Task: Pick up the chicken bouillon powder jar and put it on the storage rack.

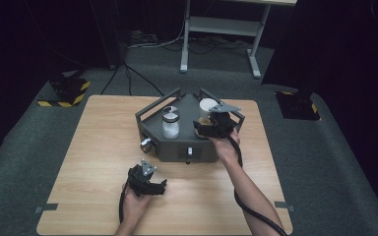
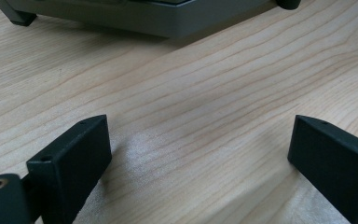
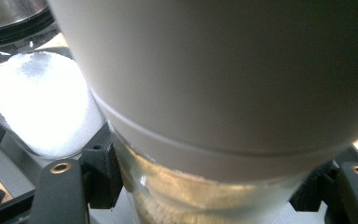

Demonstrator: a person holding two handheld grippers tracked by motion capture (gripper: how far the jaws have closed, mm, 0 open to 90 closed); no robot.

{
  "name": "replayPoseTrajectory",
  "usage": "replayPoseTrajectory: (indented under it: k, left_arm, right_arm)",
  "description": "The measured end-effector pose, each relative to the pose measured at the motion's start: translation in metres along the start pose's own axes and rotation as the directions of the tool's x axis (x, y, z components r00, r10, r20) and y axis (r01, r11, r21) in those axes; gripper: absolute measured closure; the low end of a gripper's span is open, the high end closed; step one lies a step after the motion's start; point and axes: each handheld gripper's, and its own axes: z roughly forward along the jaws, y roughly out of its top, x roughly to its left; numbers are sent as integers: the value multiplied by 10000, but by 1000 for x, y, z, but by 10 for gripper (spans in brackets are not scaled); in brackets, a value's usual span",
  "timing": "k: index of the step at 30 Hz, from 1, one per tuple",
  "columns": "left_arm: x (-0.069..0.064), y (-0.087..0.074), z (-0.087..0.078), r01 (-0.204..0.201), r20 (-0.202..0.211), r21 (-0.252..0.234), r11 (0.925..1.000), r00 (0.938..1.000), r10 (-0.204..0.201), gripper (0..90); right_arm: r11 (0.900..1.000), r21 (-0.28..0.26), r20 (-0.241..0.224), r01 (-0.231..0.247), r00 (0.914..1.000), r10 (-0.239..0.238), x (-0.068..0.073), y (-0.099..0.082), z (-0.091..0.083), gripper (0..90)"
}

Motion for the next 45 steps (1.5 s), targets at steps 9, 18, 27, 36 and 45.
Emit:
replayPoseTrajectory:
  k: [9,18,27,36,45]
  left_arm:
    - [0,0,0,10,1,-6,10000,10000,-10,61]
    - [0,0,0,18,-2,-21,10000,10000,-18,61]
    - [0,0,0,-9,-14,-15,10000,10000,9,61]
    - [0,-1,0,23,-12,-31,10000,10000,-23,61]
    - [0,0,0,-17,-21,-12,10000,10000,17,61]
  right_arm:
    - [10000,55,-47,-69,10000,69,0,0,1,173]
    - [9998,24,-121,-221,9997,221,-4,1,-2,95]
    - [9999,-45,-249,-126,9996,125,-6,-1,-8,91]
    - [10000,-40,-296,19,9996,-20,-9,-5,-19,86]
    - [9998,-195,-353,90,9993,-97,-13,-11,-32,86]
